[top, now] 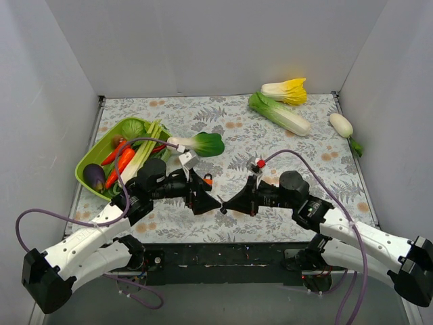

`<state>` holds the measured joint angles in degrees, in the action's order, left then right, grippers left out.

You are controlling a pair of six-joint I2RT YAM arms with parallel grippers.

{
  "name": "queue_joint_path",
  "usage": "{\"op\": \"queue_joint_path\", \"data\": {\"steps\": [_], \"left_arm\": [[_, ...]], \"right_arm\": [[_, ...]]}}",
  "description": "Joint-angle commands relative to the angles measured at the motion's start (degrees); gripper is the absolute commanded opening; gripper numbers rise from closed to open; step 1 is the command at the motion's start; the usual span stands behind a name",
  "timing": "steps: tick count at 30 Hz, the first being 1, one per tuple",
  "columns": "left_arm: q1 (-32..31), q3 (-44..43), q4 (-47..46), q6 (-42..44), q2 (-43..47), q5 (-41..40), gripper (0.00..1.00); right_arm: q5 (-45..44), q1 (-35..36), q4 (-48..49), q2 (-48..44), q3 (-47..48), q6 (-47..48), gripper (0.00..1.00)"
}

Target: Unlock with the key

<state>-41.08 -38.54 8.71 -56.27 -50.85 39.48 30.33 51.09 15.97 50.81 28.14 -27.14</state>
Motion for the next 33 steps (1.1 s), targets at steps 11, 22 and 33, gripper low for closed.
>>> {"op": "queue_joint_path", "data": {"steps": [11,22,33], "left_arm": [[0.2,4.4,-11.6,-8.0,5.0,-22.3,0.98],[0.5,-1.8,-4.1,-4.8,-3.5,-28.8,0.98],[1.2,-10.8,3.7,-0.8,-21.6,-37.5,0.98]], "right_arm": [[-27.8,-0.6,-6.6,-11.2,0.5,-1.0,0.01],[-38.5,-0.8,-17.8,-19.3,3.1,0.2,0.01],[-39.1,-0.8,-20.4,-22.8,1.7,-1.8,0.01]]}}
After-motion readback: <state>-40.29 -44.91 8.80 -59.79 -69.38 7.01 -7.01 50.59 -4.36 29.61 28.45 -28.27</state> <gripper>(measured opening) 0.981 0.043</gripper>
